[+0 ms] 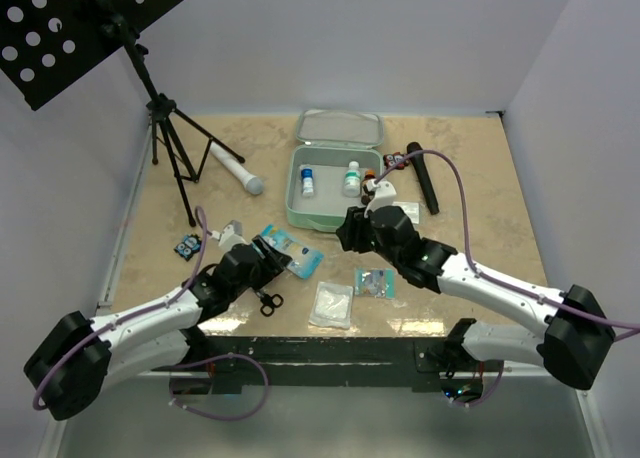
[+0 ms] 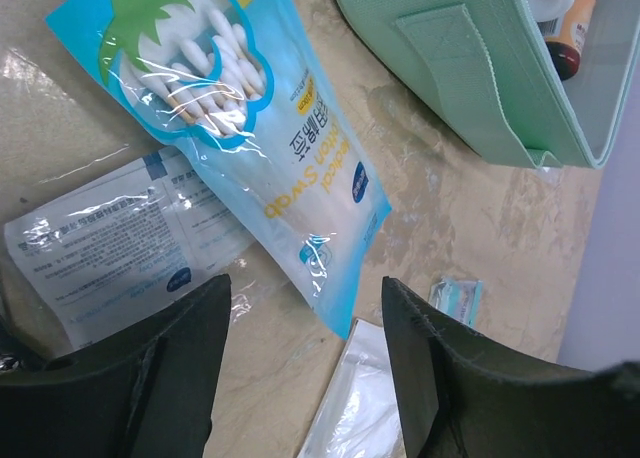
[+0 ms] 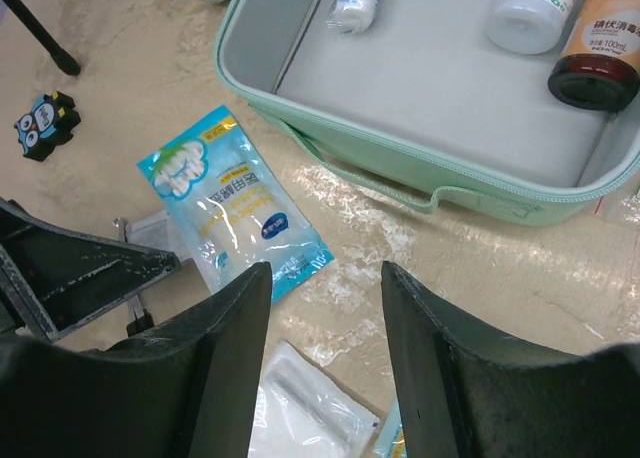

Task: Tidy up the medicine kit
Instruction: Pick up the medical item at the center of the board.

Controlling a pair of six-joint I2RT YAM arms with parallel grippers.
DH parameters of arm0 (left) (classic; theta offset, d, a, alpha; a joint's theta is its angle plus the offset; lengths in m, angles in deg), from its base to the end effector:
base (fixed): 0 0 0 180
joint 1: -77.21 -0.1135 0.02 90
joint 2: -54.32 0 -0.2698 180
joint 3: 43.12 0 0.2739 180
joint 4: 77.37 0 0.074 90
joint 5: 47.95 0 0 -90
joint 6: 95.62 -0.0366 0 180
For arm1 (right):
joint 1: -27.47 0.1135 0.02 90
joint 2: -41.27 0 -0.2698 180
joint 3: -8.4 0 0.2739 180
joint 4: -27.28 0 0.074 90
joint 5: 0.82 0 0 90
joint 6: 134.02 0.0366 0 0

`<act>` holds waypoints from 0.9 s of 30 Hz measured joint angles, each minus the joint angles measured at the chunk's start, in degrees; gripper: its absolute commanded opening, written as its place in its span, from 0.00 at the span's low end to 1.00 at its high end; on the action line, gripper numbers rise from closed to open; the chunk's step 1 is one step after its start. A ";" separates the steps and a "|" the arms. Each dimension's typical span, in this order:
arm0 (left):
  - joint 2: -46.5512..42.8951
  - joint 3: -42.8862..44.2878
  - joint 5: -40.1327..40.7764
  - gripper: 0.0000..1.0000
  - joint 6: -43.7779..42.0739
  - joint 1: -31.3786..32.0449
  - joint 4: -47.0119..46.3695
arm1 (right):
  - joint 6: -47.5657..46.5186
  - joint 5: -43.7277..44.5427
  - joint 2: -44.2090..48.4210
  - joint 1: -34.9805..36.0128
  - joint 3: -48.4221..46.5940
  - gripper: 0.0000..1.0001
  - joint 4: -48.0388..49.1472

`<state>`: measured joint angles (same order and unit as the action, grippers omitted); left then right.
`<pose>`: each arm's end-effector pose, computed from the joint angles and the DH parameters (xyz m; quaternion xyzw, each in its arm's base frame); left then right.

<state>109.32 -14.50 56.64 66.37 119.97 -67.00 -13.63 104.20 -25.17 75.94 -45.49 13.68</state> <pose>0.1519 -0.1279 0.1473 -0.2788 0.8437 -0.3132 0.3353 0.1912 0.2016 0.2531 -0.0640 0.8419 0.2473 0.4754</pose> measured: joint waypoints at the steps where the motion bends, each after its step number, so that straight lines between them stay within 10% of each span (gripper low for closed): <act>1: 0.39 -0.24 0.02 0.65 0.68 0.00 -0.76 | 0.02 0.02 0.50 0.00 0.33 0.52 0.04; 27: 13.33 -0.35 -0.74 0.42 4.04 0.00 -15.02 | 0.04 0.48 6.08 0.00 1.84 0.50 -1.27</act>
<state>122.65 -14.85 55.89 70.41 119.97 -82.01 -13.58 104.68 -19.09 75.94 -43.65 12.41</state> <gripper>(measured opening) 0.434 0.504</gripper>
